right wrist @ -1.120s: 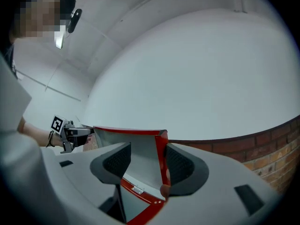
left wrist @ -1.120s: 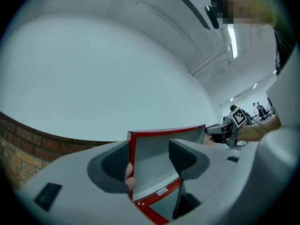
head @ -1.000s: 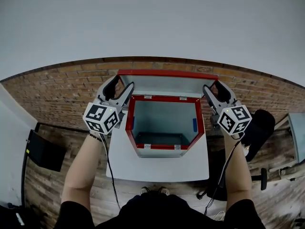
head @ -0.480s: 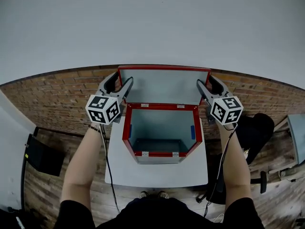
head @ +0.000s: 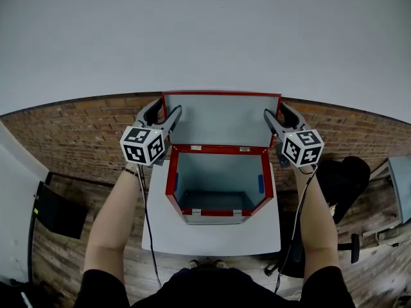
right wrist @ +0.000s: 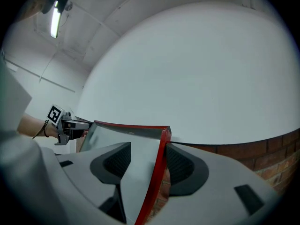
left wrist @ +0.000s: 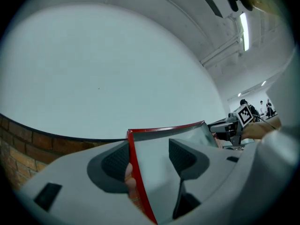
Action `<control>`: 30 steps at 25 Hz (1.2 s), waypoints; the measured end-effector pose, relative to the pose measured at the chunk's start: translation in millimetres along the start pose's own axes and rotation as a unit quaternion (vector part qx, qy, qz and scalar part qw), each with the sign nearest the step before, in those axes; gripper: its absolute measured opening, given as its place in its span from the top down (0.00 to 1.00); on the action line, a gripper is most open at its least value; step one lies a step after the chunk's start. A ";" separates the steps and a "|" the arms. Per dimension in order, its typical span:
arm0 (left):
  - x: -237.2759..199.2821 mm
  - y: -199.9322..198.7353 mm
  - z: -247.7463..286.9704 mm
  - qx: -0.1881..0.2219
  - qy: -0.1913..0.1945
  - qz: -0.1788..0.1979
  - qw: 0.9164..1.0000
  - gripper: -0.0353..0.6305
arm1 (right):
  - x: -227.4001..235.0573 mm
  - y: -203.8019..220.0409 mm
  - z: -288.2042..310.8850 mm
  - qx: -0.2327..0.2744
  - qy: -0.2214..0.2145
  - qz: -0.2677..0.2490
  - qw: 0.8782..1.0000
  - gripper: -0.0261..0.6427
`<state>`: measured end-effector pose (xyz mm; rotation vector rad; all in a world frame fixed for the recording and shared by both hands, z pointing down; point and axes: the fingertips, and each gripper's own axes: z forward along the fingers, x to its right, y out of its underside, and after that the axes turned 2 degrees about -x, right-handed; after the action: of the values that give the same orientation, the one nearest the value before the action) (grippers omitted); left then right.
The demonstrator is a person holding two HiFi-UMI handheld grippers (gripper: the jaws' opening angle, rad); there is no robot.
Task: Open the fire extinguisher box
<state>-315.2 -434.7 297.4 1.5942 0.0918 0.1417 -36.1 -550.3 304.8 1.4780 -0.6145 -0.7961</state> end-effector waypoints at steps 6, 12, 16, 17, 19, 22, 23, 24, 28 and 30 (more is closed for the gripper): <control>-4.3 3.2 6.3 -0.014 0.000 0.009 1.000 0.50 | 2.3 2.9 6.9 -0.012 0.015 -0.018 1.000 0.59; -3.9 2.0 -3.5 -0.023 -0.004 0.025 0.999 0.49 | -0.7 -10.5 -6.4 0.009 0.023 -0.032 0.999 0.59; 1.6 -11.9 -26.6 -0.002 -0.015 0.028 1.000 0.50 | -11.5 -28.6 -32.7 0.034 0.025 -0.026 0.999 0.59; 7.4 -17.5 -34.1 0.008 -0.014 0.029 0.999 0.50 | -18.2 -33.0 -39.6 0.041 0.021 -0.023 0.999 0.59; 24.5 -30.0 -49.4 0.032 -0.005 0.033 0.999 0.50 | -36.3 -42.8 -52.4 0.054 0.009 -0.021 0.998 0.60; 54.7 -45.8 -73.1 0.065 0.011 0.033 0.997 0.59 | -70.1 -59.6 -72.2 0.075 -0.013 -0.025 0.997 0.78; 64.4 -50.0 -81.1 0.074 0.016 0.030 0.997 0.66 | -82.3 -65.1 -79.4 0.081 -0.023 -0.026 0.996 0.82; 73.9 -53.7 -89.1 0.082 0.023 0.027 0.996 0.72 | -94.0 -70.0 -87.0 0.088 -0.030 -0.028 0.995 0.84; 106.3 -61.4 -120.9 0.110 0.049 0.016 0.993 0.86 | -131.9 -80.4 -116.2 0.111 -0.041 -0.028 0.993 0.92; 121.1 -59.5 -135.3 0.115 0.057 0.014 0.992 0.87 | -146.4 -78.4 -127.5 0.113 -0.049 -0.019 0.992 0.93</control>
<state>-213.7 -281.3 245.3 1.8172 0.1805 0.2514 -33.4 -351.3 240.0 1.6677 -0.7727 -0.8543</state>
